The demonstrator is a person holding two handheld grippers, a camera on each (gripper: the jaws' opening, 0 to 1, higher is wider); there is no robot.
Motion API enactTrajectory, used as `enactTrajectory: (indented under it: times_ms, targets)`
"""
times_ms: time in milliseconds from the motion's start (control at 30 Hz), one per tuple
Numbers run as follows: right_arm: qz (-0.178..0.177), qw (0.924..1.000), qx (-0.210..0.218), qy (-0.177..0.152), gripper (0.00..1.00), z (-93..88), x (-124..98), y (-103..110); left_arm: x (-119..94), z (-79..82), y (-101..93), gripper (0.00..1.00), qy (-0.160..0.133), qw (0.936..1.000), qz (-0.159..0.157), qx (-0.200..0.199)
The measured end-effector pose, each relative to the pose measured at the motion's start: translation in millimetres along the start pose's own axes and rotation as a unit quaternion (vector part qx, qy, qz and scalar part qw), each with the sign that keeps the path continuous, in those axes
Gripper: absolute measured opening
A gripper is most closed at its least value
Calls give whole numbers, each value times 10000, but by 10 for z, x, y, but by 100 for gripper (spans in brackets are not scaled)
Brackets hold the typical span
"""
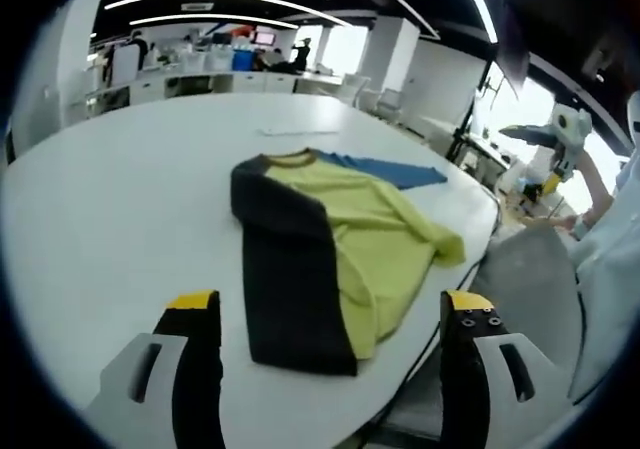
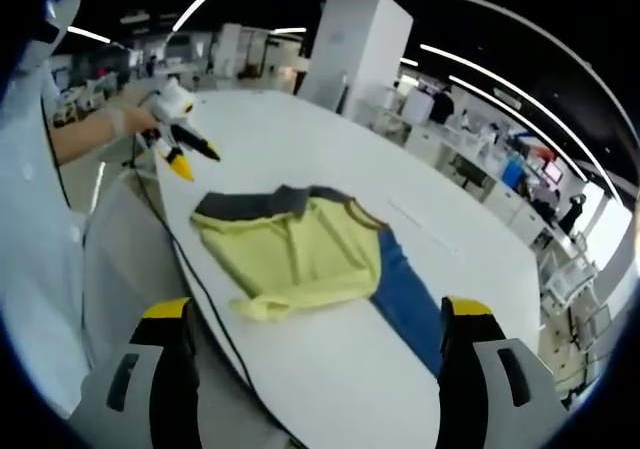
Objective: Fold the garment on the visible template until the final outline fits inside the template.
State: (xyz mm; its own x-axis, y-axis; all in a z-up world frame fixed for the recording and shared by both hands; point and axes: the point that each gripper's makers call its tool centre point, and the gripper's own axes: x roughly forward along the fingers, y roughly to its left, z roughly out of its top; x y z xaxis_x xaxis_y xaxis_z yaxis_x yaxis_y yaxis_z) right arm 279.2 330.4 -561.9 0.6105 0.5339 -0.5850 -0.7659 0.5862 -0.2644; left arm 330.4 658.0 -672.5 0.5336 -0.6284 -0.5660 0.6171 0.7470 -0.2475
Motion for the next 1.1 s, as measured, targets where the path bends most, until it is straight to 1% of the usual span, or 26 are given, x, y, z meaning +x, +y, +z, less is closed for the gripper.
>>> enactTrajectory:
  times_ms: [133,233,333,500,567,667,900,1100]
  targets:
    - [-53,10000,-18,-2,100,13,-25,-7,33,-78,63,86,96,9999,27,-25]
    - [-86,9999,-77,64,100,-8,-38,-3,48,-116,80,81,129,9999,-5,-110]
    - [-86,10000,-32,31,100,8,-65,14,77,-165,96,80,185,9997,-14,-145]
    - [-117,9999,-39,66,100,-1,-83,16,127,-257,145,77,356,9993,6,-146]
    - [-132,9999,-16,53,100,3,-92,15,145,-291,163,73,421,9989,-14,-189]
    - [-148,9999,5,39,100,8,-100,12,138,-282,142,72,445,9987,-35,-242]
    - [-212,9997,65,56,100,-11,-121,2,198,-369,128,70,585,9977,-75,-331]
    - [-226,9997,107,85,100,-37,-127,13,226,-437,143,68,758,9967,-69,-284]
